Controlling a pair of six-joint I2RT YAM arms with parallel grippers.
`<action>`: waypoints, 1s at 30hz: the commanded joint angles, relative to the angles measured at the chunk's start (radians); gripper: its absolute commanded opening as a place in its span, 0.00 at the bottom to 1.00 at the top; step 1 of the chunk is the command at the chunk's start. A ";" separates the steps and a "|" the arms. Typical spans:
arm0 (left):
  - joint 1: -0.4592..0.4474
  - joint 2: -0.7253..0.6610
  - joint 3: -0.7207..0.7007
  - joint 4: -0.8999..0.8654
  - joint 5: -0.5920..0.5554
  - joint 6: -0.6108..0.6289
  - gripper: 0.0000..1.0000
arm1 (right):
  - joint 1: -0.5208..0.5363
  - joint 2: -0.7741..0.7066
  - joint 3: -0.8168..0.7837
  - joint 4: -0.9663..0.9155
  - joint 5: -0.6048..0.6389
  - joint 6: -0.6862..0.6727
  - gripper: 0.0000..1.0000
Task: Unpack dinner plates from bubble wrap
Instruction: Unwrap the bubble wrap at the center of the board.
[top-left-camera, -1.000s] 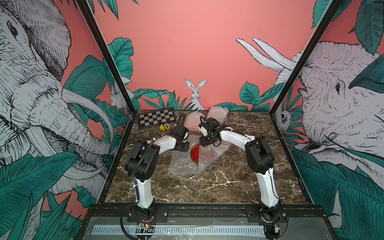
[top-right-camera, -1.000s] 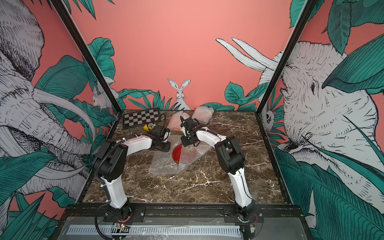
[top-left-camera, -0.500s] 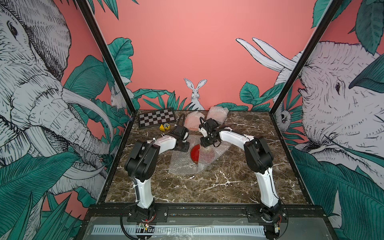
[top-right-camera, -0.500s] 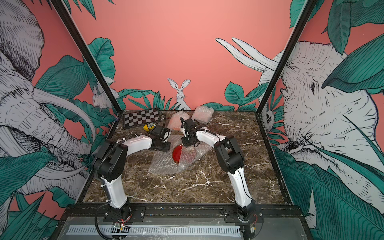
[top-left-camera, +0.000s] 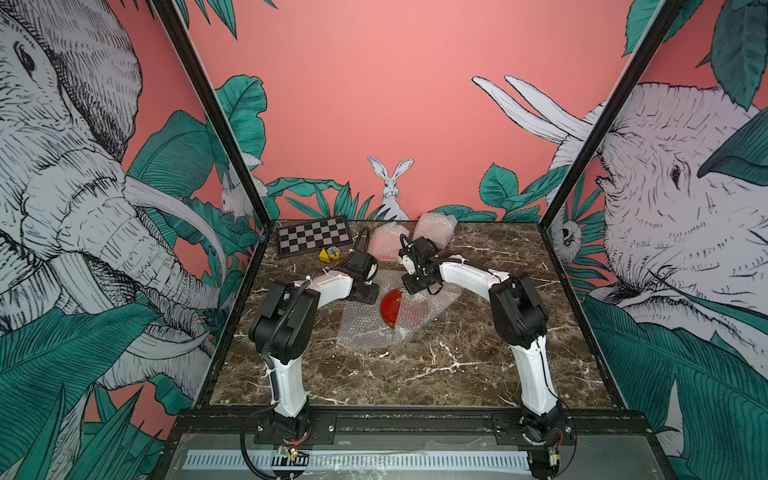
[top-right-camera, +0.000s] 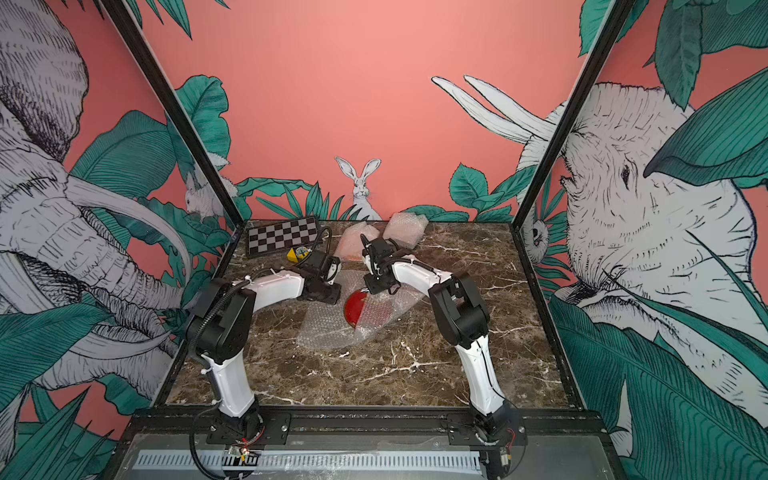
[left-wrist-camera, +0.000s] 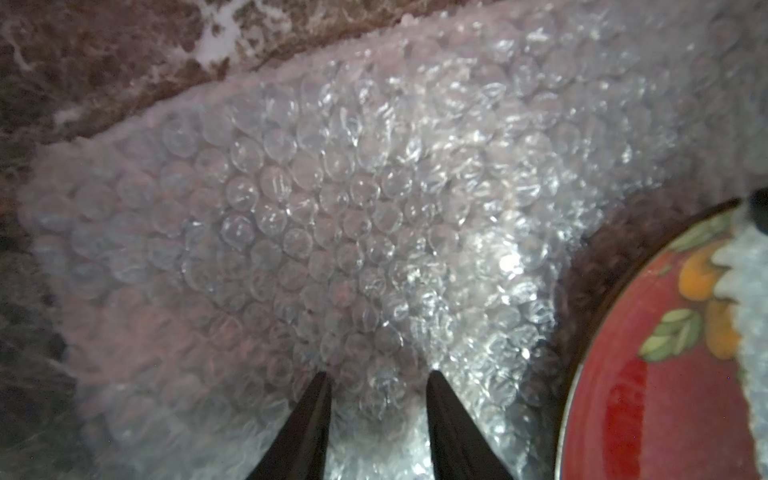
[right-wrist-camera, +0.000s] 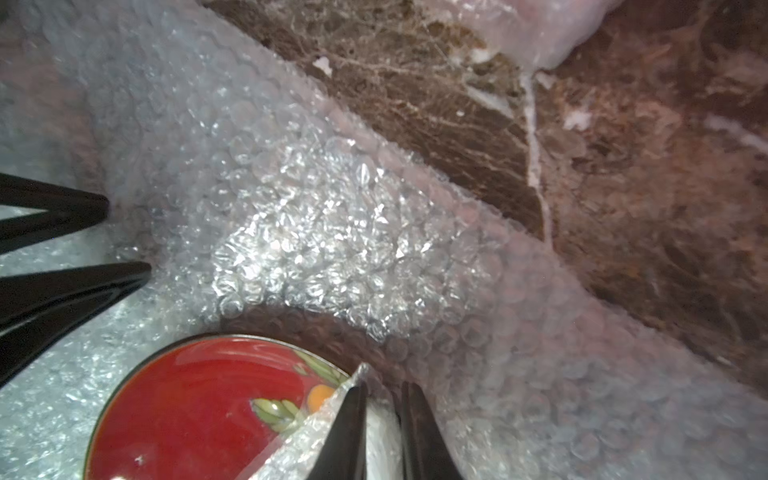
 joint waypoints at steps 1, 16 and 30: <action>0.001 -0.014 -0.023 -0.041 0.018 -0.019 0.41 | 0.008 -0.061 -0.026 -0.013 0.033 -0.016 0.16; 0.000 -0.015 -0.027 -0.042 0.004 -0.024 0.41 | 0.008 -0.271 -0.240 0.008 -0.025 -0.022 0.07; 0.001 -0.019 -0.033 -0.039 0.010 -0.024 0.40 | 0.008 -0.438 -0.481 0.012 -0.038 -0.007 0.06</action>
